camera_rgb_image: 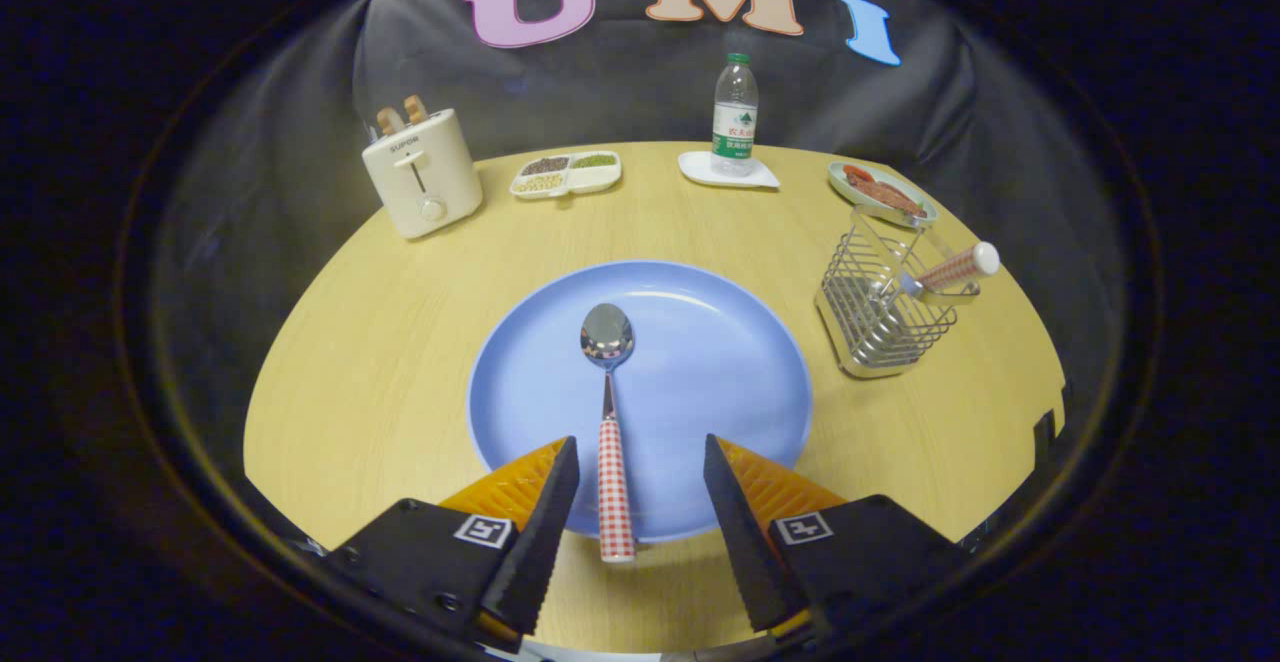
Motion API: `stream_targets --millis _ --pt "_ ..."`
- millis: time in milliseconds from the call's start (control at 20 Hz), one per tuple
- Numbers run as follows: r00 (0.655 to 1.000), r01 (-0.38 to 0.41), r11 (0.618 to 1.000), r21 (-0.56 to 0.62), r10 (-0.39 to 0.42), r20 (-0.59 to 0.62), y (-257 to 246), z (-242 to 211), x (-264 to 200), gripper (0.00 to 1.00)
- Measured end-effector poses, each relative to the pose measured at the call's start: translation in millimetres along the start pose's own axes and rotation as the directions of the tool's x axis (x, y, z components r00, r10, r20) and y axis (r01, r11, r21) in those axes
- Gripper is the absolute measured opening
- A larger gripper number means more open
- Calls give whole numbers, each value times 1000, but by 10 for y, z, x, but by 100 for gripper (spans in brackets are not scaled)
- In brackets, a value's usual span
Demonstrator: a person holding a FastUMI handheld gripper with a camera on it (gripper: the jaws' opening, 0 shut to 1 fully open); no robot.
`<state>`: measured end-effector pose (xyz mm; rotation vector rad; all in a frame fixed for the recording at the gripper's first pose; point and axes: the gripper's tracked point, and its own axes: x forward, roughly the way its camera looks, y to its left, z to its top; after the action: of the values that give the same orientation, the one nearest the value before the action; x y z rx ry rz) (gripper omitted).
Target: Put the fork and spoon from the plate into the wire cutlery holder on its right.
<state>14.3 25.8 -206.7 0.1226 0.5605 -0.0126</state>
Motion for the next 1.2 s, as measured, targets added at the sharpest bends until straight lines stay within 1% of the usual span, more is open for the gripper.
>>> stream_targets --millis 50,300,350,450,500,600,750,850,1050,1200 --pt "1000 2 1000 -10 -2 -4 23 -19 24 76" --pt "999 10 1000 -27 -11 -41 42 -95 114 46" --pt "999 17 1000 -22 -18 -28 29 -53 143 40" --pt "999 17 1000 -26 -18 -38 38 -54 112 27" --pt "999 31 999 -27 -32 -39 30 -61 136 21" --pt "998 37 998 -41 -39 -48 50 -40 137 13" --pt "995 81 992 -96 -86 -48 -11 -4 109 13" --pt "994 92 987 -130 -100 -51 1 22 97 13" --pt "997 79 984 -159 -81 -11 80 212 -1 13" --pt "996 84 977 -196 -81 21 108 385 -99 13"
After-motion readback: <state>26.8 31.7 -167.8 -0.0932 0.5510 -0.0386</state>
